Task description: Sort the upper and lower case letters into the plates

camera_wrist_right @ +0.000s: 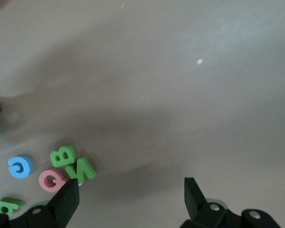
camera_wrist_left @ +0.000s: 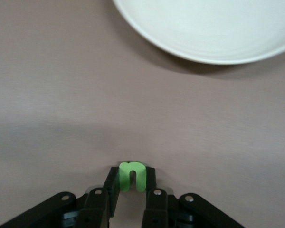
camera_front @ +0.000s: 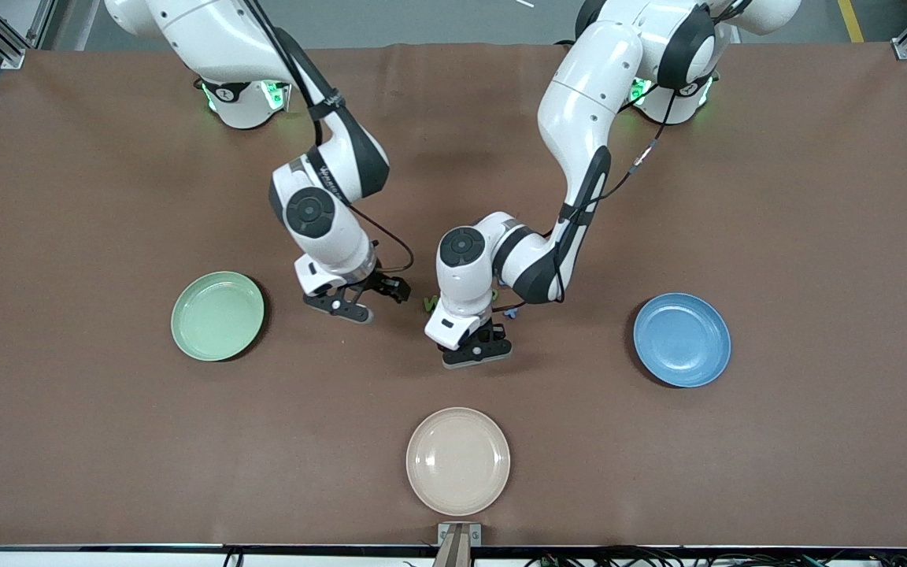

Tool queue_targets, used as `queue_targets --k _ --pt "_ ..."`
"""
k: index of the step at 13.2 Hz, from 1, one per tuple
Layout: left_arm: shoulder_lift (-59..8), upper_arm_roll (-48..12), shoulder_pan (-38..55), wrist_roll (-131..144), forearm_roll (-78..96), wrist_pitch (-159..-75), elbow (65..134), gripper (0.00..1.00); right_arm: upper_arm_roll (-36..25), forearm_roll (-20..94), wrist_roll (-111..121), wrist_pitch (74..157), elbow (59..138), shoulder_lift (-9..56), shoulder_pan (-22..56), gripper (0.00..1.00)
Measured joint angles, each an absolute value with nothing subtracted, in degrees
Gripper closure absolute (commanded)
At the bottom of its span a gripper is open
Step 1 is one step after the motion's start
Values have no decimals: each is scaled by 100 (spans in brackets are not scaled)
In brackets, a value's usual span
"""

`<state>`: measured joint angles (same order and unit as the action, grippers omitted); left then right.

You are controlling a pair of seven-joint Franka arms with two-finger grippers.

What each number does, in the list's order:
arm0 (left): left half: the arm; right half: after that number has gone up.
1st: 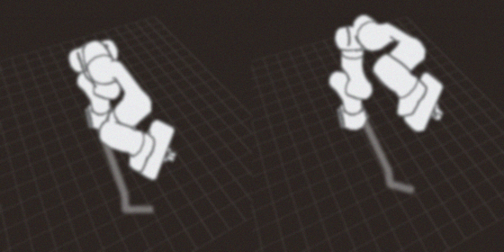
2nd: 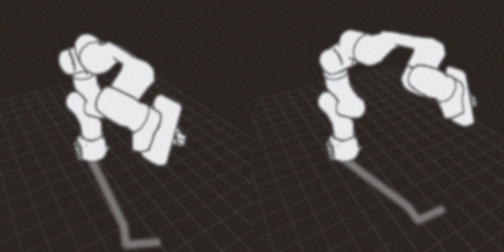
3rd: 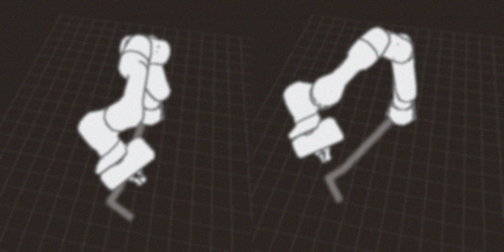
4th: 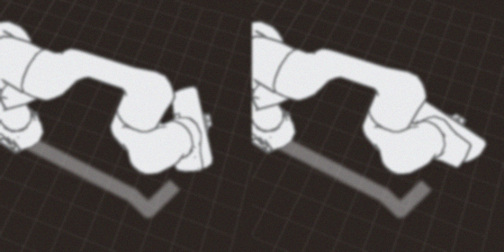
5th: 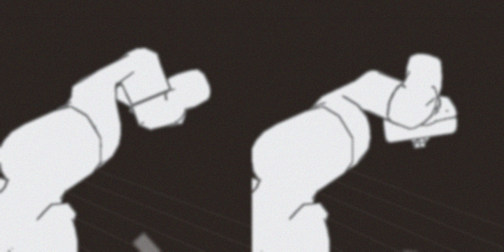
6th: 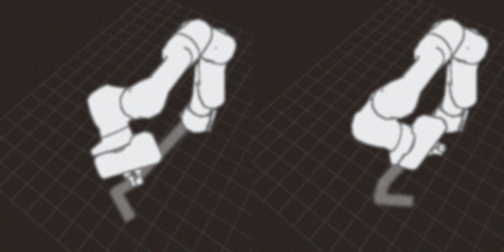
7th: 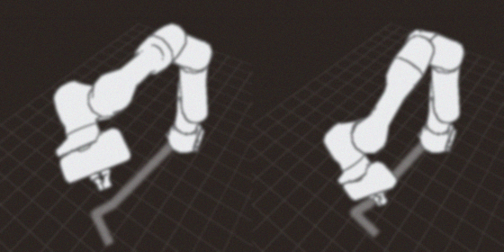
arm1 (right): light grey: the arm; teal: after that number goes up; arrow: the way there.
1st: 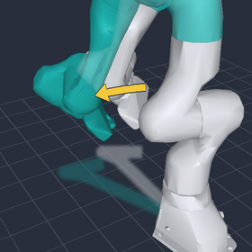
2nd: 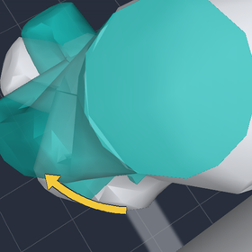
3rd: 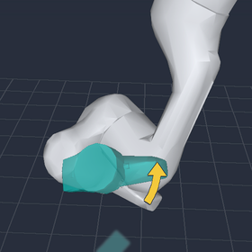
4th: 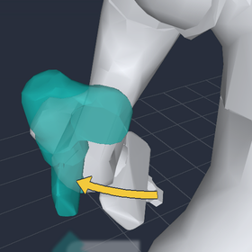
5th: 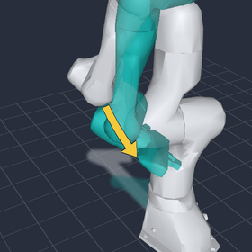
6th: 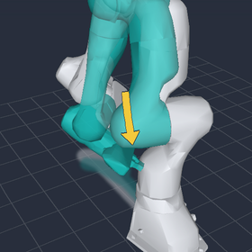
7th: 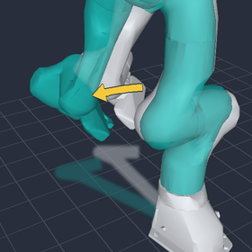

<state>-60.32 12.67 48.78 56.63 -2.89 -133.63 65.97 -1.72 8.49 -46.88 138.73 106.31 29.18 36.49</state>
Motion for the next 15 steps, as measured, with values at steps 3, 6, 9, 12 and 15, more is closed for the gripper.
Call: queue_targets --k 3,6,9,12,15 --pt "-5615 1307 4620 5645 -289 -12619 6582 100 -183 352 -4716 14175 10626 3136 3919 2" --pt "-4999 1307 4262 5552 -289 -11880 6595 100 -188 -29 -4722 14347 10603 3310 4137 2" --pt "-4439 1296 3900 5000 -289 -11452 6858 100 -202 -329 -4770 14383 10503 3539 4326 2" --pt "-3775 1276 3413 4220 -288 -11377 7602 100 -207 -978 -5257 14407 10337 3789 4386 3" --pt "-3273 1252 2918 3770 -256 -11365 8454 100 -210 -1135 -5397 14420 10185 3941 4388 3"
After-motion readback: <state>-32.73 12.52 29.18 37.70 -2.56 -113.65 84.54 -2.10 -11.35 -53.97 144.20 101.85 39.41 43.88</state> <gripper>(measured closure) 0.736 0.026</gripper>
